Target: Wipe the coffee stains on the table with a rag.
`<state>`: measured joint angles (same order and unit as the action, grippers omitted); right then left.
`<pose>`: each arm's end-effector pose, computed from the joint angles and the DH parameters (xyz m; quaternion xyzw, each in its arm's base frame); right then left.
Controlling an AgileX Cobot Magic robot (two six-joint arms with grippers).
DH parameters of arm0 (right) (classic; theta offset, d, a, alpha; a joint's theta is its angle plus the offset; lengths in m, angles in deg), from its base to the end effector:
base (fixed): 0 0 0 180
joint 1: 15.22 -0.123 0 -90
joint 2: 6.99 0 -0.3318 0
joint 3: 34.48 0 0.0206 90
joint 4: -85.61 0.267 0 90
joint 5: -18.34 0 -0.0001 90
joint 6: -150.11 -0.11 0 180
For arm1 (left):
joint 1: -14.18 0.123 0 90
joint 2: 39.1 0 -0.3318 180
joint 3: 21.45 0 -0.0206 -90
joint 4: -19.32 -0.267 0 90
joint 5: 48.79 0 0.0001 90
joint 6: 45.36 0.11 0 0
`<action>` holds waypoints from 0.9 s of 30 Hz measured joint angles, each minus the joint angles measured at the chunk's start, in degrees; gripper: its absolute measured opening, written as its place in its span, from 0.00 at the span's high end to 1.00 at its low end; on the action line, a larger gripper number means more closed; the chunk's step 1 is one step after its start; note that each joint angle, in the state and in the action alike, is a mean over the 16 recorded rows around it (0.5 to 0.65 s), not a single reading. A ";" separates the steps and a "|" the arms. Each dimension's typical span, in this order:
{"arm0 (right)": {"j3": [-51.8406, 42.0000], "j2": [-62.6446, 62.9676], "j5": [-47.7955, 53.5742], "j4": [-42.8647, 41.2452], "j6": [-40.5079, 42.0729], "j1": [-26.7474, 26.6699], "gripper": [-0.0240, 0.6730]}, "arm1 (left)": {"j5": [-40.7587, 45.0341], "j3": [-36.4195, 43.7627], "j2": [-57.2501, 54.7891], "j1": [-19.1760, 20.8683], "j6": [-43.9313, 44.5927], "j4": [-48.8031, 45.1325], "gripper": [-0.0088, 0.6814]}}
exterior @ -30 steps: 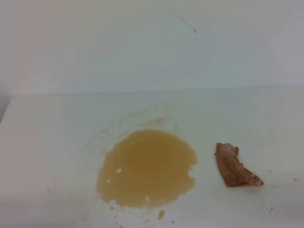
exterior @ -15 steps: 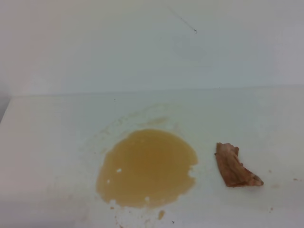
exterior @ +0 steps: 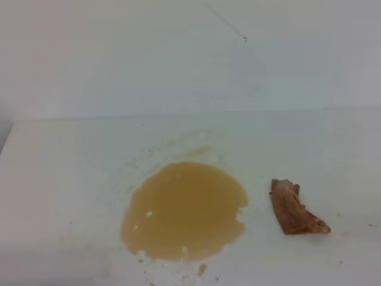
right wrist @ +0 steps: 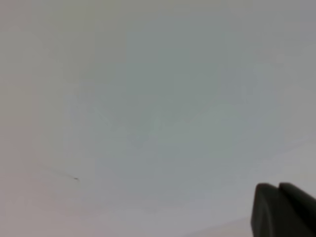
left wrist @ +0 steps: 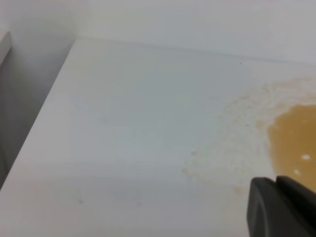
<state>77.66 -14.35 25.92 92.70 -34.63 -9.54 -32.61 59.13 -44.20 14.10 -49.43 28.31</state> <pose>0.0330 -0.0015 0.2673 0.0942 0.6542 0.0452 0.7491 0.0418 -0.0049 0.1708 -0.0716 0.7720 -0.0871 0.6256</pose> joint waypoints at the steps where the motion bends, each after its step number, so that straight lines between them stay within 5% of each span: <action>1: 1.29 -0.75 1.87 0.02 0.41 0.00 0.97 | 0.00 0.00 0.00 0.00 0.00 0.09 0.99; 14: 16.81 -20.37 22.26 10.11 11.42 0.00 0.97 | 0.48 0.00 0.00 0.00 0.00 0.55 0.99; 27: 28.52 -40.05 33.21 33.51 37.48 -0.11 0.96 | 0.69 0.00 0.00 0.00 0.00 0.49 0.99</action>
<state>106.18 -54.39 59.13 126.21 2.85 -9.65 -31.92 59.13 -44.20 14.10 -49.43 28.80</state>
